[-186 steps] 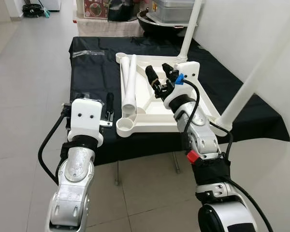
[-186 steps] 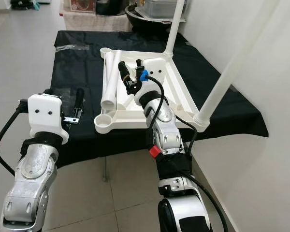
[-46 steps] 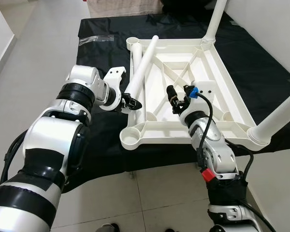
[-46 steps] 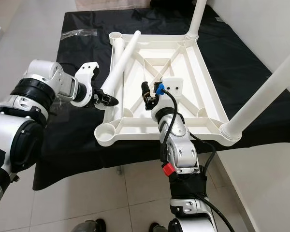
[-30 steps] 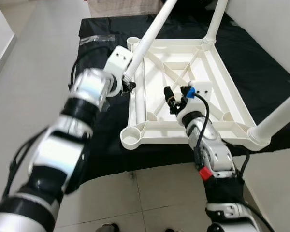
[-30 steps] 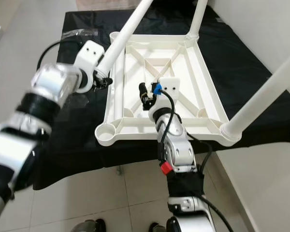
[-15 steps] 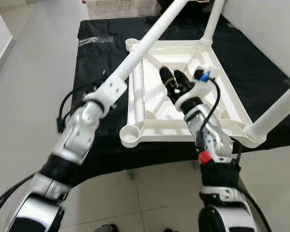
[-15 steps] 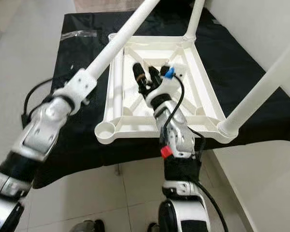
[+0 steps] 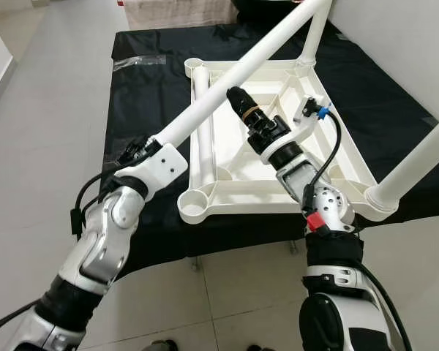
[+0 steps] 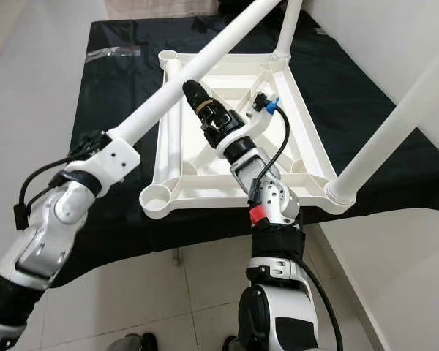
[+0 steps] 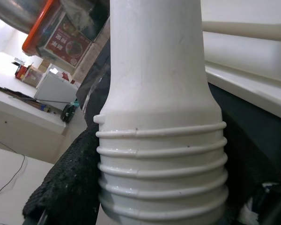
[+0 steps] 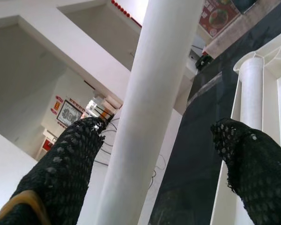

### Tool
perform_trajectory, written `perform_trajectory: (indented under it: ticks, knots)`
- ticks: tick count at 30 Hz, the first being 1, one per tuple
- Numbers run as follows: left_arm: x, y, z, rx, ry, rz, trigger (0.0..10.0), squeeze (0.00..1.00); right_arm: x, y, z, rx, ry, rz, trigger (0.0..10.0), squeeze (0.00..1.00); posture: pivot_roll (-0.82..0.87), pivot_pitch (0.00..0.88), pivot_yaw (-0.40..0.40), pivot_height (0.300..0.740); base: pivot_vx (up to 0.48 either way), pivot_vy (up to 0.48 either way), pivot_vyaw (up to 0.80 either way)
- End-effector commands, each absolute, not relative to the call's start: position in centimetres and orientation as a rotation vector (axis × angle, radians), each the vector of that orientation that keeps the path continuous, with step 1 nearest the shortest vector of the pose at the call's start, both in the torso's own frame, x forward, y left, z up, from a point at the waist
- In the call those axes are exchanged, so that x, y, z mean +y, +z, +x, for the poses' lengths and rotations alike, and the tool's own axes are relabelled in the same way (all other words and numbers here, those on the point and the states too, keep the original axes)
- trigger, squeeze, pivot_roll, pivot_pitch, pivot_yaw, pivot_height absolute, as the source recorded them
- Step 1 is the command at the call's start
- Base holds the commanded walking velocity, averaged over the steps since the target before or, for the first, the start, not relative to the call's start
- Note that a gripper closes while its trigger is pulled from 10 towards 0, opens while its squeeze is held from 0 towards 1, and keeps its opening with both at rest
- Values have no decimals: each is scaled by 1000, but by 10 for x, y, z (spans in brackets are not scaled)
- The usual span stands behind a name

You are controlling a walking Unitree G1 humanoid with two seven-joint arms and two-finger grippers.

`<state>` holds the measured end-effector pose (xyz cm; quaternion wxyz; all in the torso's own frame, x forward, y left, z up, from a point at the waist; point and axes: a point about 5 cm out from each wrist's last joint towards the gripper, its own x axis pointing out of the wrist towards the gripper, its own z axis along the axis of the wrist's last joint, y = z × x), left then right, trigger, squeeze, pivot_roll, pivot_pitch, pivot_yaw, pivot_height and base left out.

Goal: Building children table

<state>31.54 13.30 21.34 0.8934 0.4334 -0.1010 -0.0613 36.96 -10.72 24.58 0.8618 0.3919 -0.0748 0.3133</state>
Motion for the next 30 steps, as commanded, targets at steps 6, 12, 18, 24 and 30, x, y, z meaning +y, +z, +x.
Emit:
perform_trajectory:
  ticks: [6,12,18,24,30]
  knots:
    - [119,210,304,-239,-163,904,10000,0,-97,247,367,-157,719,835,10000,0,97,177,-62,740,0,0,0]
    - [107,207,298,-251,-203,905,10000,0,-90,249,366,-151,750,861,10000,0,100,177,-63,740,0,0,0]
    - [83,199,287,-266,-290,886,10000,0,-78,251,365,-146,795,872,10000,0,95,177,-66,740,0,0,0]
    - [73,195,278,-276,-331,886,10000,0,-75,251,365,-144,803,862,10000,0,96,177,-70,740,0,0,0]
    - [73,192,274,-270,-346,892,10000,0,-76,250,365,-141,800,851,10000,0,95,173,-70,740,0,0,0]
